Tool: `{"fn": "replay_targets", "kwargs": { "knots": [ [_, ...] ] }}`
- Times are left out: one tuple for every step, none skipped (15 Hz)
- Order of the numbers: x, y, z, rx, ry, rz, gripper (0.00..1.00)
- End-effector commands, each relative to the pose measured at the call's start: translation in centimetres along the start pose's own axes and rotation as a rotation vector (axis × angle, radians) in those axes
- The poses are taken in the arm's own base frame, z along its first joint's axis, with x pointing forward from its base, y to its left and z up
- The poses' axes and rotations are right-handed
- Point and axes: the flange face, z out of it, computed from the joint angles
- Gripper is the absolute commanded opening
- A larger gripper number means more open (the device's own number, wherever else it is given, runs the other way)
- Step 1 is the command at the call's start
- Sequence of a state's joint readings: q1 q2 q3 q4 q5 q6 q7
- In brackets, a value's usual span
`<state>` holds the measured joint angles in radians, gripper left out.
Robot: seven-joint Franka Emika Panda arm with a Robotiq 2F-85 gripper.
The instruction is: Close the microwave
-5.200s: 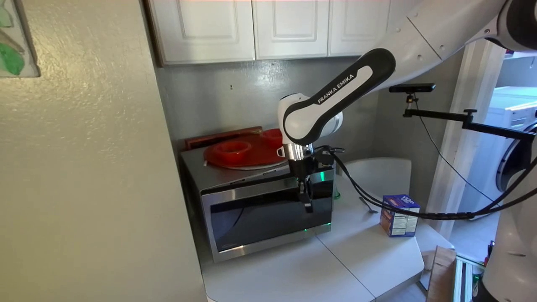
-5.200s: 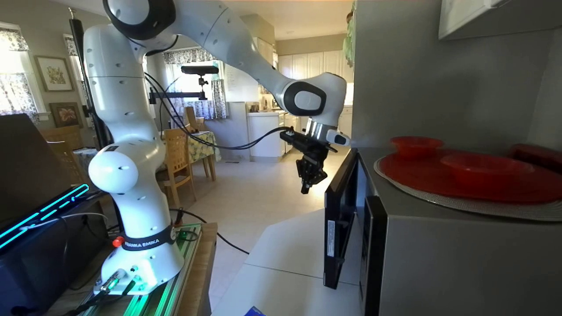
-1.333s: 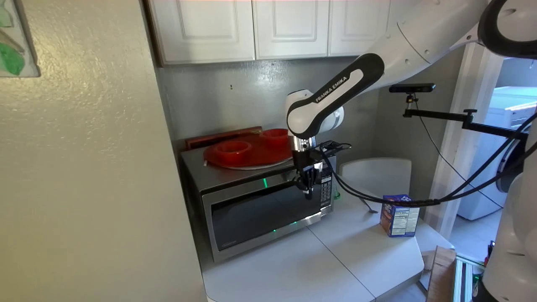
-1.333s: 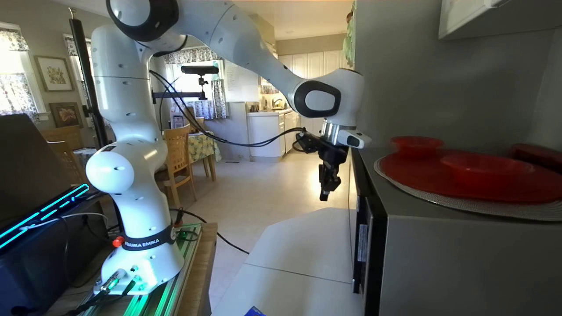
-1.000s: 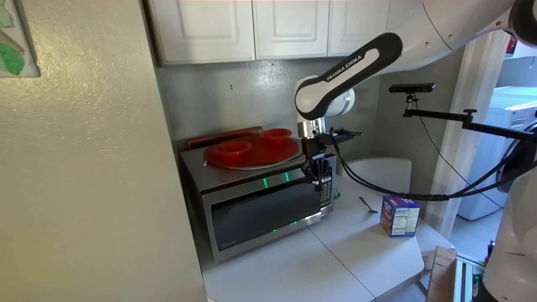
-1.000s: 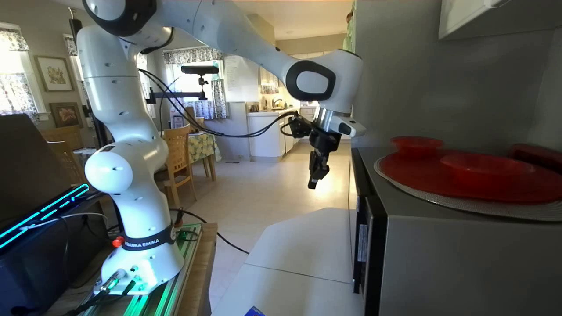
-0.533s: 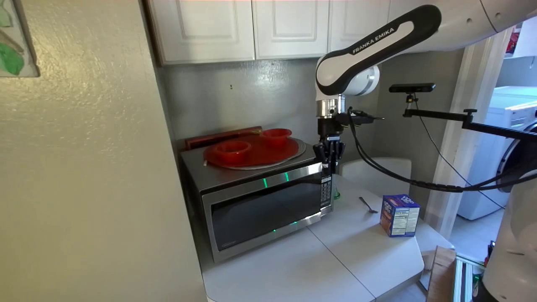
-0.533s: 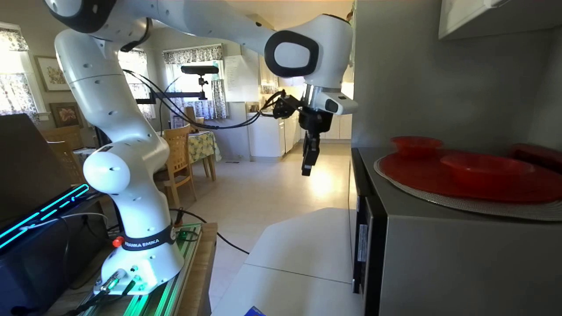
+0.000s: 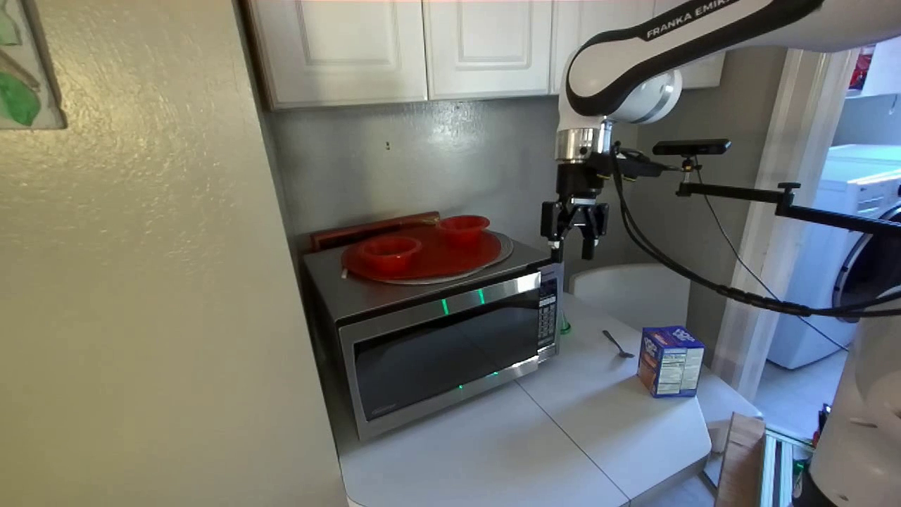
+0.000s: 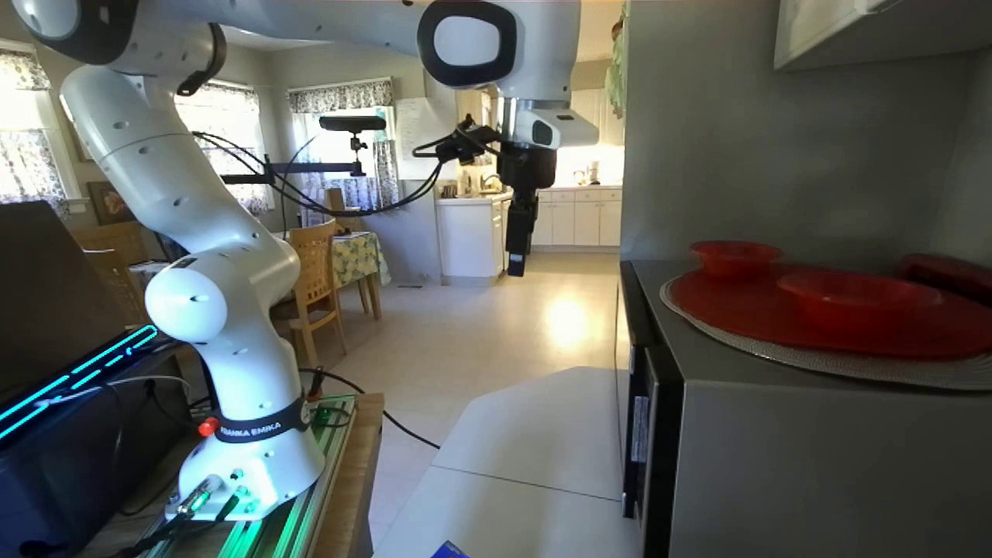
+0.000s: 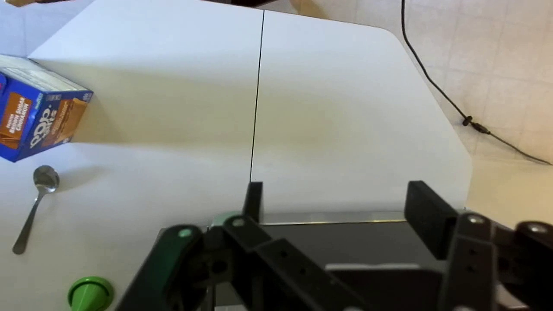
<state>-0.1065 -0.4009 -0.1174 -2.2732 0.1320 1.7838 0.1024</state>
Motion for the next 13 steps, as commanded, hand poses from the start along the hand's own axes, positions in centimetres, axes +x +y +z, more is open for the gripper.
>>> {"fn": "replay_targets", "kwargs": {
  "knots": [
    [-2.1, -0.3, -1.0, 0.014, 0.027, 0.067, 1.0],
    [-2.2, -0.5, -1.1, 0.018, 0.042, 0.033, 1.0],
    [-1.0, -0.3, -1.2, 0.005, 0.026, 0.029, 1.0],
    [-1.2, -0.4, -1.3, 0.004, 0.031, 0.026, 1.0],
    [-1.3, -0.5, -1.3, 0.004, 0.032, 0.024, 1.0],
    [-1.4, -0.5, -1.3, 0.004, 0.031, 0.023, 1.0],
    [-1.4, -0.5, -1.2, 0.004, 0.03, 0.024, 1.0],
    [-1.4, -0.5, -1.1, 0.003, 0.028, 0.024, 1.0],
    [-1.5, -0.5, -1.0, 0.003, 0.027, 0.024, 1.0],
    [-1.5, -0.5, -1.0, 0.003, 0.027, 0.024, 1.0],
    [-1.5, -0.5, -1.0, 0.003, 0.026, 0.024, 1.0],
    [-1.5, -0.5, -1.0, 0.003, 0.026, 0.024, 1.0],
    [-1.5, -0.5, -1.0, 0.003, 0.026, 0.024, 1.0]
  ]
}}
